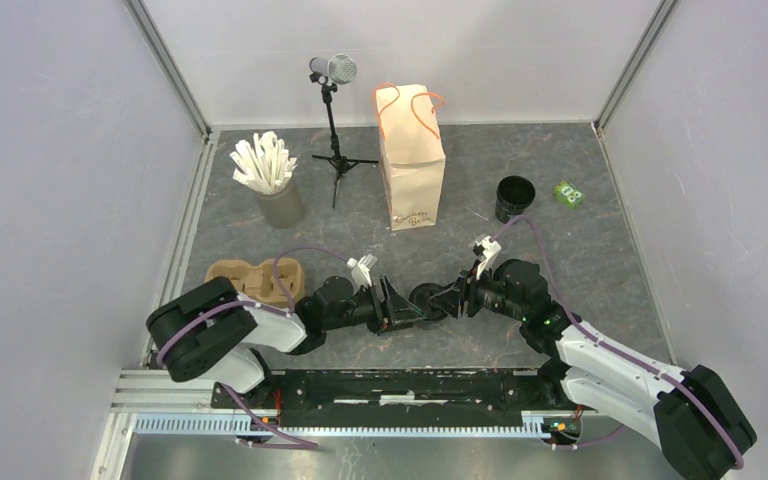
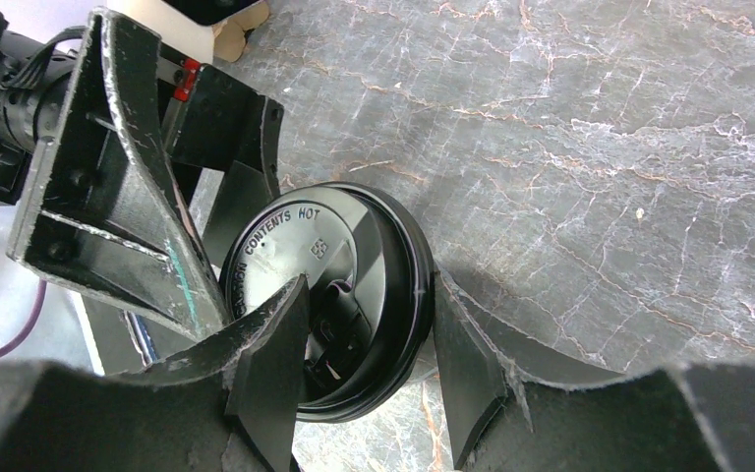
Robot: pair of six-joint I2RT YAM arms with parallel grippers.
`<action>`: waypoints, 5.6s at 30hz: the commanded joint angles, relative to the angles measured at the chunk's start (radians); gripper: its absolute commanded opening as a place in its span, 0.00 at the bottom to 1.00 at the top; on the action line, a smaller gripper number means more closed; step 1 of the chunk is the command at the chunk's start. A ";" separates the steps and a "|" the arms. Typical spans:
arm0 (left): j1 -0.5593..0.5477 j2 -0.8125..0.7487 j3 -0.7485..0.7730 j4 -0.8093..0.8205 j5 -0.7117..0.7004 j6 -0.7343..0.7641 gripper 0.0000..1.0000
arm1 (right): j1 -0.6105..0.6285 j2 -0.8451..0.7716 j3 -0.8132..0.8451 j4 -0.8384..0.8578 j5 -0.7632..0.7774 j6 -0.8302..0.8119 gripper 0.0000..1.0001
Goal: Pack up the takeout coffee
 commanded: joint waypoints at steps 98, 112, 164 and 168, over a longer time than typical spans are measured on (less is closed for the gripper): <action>0.013 0.000 0.485 -0.821 -0.174 0.617 0.75 | 0.133 -0.503 -0.259 -0.224 0.322 -0.133 0.98; 0.029 0.008 0.507 -0.836 -0.183 0.648 0.76 | 0.155 -0.246 -0.041 -0.419 0.303 -0.171 0.96; 0.036 -0.993 0.486 -1.425 -0.519 0.829 0.87 | 0.522 0.578 0.980 -1.515 0.761 -0.803 0.98; 0.036 -1.023 0.485 -1.425 -0.552 0.827 0.87 | 0.560 0.604 0.989 -1.514 0.724 -0.844 0.98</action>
